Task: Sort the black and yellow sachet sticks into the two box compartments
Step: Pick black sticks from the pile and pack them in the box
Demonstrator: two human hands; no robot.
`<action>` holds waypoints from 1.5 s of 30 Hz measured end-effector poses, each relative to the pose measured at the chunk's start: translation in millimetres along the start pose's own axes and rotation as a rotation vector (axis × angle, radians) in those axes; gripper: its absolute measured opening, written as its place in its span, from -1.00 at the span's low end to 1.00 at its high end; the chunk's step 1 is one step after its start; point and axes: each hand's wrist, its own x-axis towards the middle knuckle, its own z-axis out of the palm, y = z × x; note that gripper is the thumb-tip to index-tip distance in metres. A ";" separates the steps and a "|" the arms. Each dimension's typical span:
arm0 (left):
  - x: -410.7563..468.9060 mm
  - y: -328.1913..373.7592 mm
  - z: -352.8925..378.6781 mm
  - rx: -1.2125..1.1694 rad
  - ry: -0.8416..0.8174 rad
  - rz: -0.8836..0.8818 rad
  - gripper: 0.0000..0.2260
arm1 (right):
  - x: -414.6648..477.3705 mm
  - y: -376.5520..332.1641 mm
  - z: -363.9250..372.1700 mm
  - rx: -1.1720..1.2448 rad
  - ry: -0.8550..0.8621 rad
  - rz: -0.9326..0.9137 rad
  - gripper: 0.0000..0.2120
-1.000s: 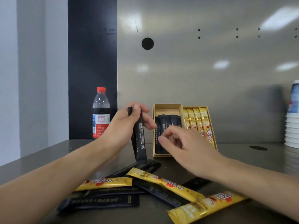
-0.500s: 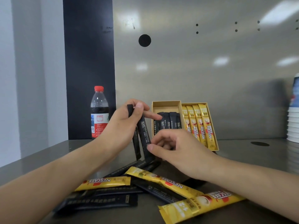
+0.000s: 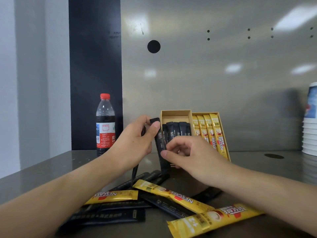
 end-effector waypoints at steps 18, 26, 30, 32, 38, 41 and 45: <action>-3.9 -17.7 5.5 0.680 -0.201 -0.022 -0.64 | 15.2 40.5 -32.6 -0.528 0.210 -0.051 -0.85; -6.4 -20.8 9.4 0.701 -0.257 -0.041 -0.59 | 13.8 43.7 -34.4 -0.603 0.187 -0.063 -0.84; -7.9 -17.6 11.2 0.688 -0.274 -0.048 -0.60 | 13.0 41.6 -33.6 -0.631 0.196 -0.074 -0.83; -7.9 -16.4 11.7 0.679 -0.283 -0.060 -0.60 | 12.4 40.3 -33.5 -0.638 0.193 -0.075 -0.83; -8.2 -17.8 12.3 0.698 -0.287 -0.047 -0.60 | 12.3 39.8 -31.6 -0.632 0.192 -0.075 -0.81; -7.3 -19.3 11.9 0.709 -0.288 -0.049 -0.60 | 11.3 38.6 -31.2 -0.637 0.180 -0.063 -0.80; -7.0 -20.1 11.0 0.689 -0.292 -0.045 -0.60 | 10.2 37.7 -31.3 -0.648 0.171 -0.059 -0.81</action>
